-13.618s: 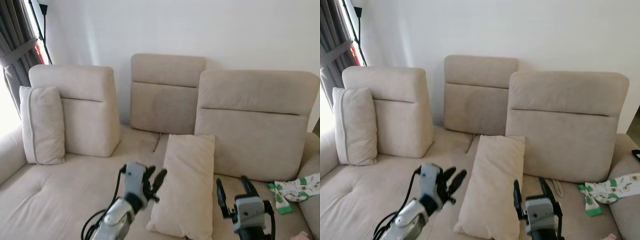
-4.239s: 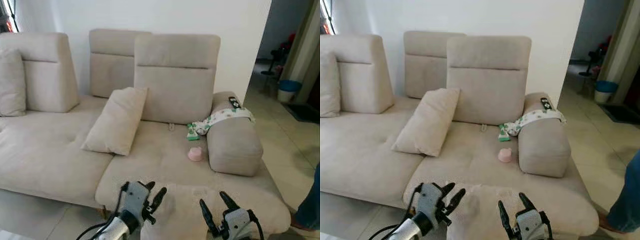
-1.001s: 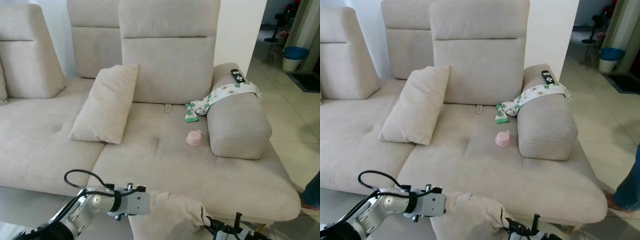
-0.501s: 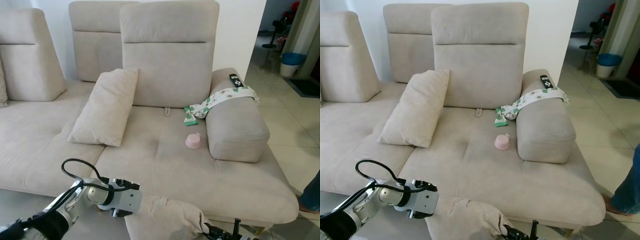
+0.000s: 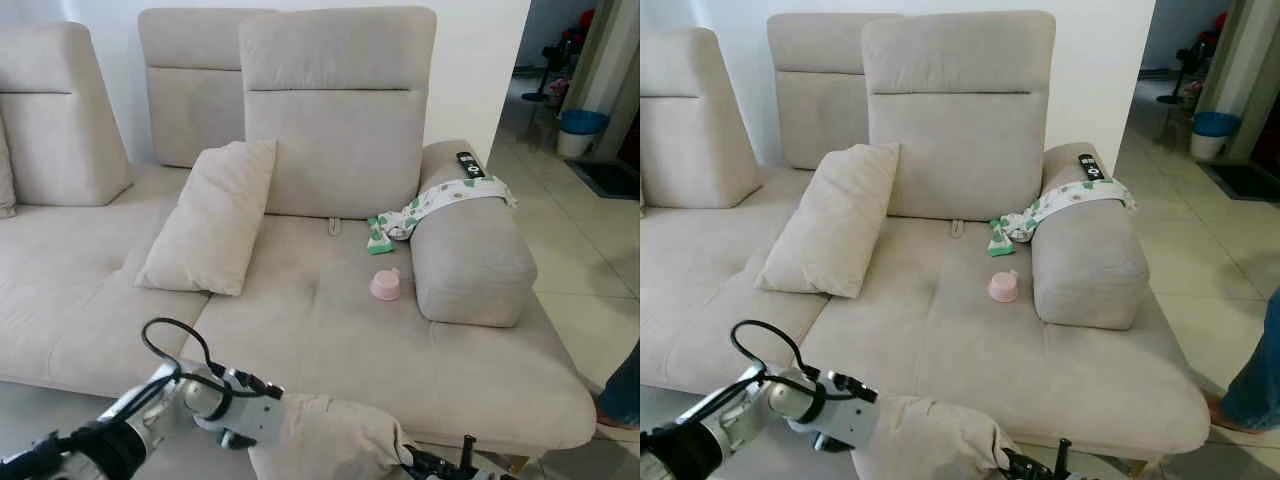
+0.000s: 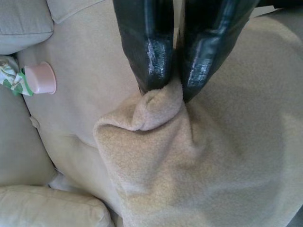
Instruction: Move the pillow to the sofa from floor
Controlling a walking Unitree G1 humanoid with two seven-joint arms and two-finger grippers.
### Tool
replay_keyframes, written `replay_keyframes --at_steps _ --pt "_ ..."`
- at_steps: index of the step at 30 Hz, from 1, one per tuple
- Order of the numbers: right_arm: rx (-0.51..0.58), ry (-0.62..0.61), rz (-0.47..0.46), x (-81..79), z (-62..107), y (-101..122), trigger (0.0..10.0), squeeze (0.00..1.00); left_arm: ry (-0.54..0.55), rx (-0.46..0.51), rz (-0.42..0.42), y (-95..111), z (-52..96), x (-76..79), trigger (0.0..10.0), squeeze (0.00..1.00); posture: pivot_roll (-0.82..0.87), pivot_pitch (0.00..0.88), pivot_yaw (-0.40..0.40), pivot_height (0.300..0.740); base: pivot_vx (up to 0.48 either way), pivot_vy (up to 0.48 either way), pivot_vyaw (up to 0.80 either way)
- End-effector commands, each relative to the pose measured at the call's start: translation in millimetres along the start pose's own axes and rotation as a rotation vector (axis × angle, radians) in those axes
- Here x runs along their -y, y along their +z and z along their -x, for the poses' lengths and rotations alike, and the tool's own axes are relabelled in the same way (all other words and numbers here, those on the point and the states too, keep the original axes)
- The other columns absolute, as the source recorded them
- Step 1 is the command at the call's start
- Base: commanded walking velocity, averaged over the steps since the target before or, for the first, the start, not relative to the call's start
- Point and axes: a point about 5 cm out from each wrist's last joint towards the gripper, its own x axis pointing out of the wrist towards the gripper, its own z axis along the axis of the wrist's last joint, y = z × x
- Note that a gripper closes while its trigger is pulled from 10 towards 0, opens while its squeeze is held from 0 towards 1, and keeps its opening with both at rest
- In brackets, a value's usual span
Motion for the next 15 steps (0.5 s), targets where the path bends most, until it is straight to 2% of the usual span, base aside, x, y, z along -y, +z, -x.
replay_keyframes --at_steps 1,7,8,13,15 --pt "0.019 0.006 0.016 -0.2 -4.6 5.1 0.0 0.0 -0.033 0.007 -0.009 3.4 -3.6 6.1 10.0 0.0 0.03 0.019 0.054 0.541 0.0 0.0 0.0" --pt "0.02 -0.009 0.026 3.0 -6.0 5.4 0.0 0.0 -0.03 0.011 -0.004 4.3 -5.3 6.1 9.8 0.0 0.03 0.014 0.054 0.541 0.0 0.0 0.0" --pt "0.028 -0.022 0.031 6.0 -7.3 7.0 0.0 0.0 -0.026 0.014 0.0 4.9 -6.0 6.1 0.0 0.0 0.03 0.013 0.054 0.541 0.0 0.0 0.0" --pt "0.062 -0.068 0.046 15.2 -11.0 14.5 0.0 0.0 -0.017 0.031 0.007 8.2 -6.6 4.9 0.0 0.0 0.03 0.006 0.053 0.541 0.0 0.0 0.0" --pt "0.1 -0.139 0.045 23.7 -13.9 22.6 0.0 0.0 0.016 0.043 -0.007 9.9 -1.9 -1.6 0.0 0.0 0.03 0.0 0.051 0.541 0.0 0.0 0.0"
